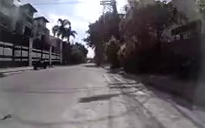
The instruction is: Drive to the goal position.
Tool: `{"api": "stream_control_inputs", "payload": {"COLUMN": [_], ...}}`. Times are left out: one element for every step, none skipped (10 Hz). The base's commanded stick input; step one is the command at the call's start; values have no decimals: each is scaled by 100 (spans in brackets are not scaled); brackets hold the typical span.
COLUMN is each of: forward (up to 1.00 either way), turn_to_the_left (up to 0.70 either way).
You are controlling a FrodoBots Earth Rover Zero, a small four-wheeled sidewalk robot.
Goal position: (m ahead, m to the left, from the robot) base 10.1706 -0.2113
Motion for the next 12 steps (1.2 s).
{"api": "stream_control_inputs", "payload": {"forward": [100,100,100,100,100,100,100,100,100,100,100,100], "turn_to_the_left": [0,0,0,0,0,0,0,0,0,0,0,0]}}
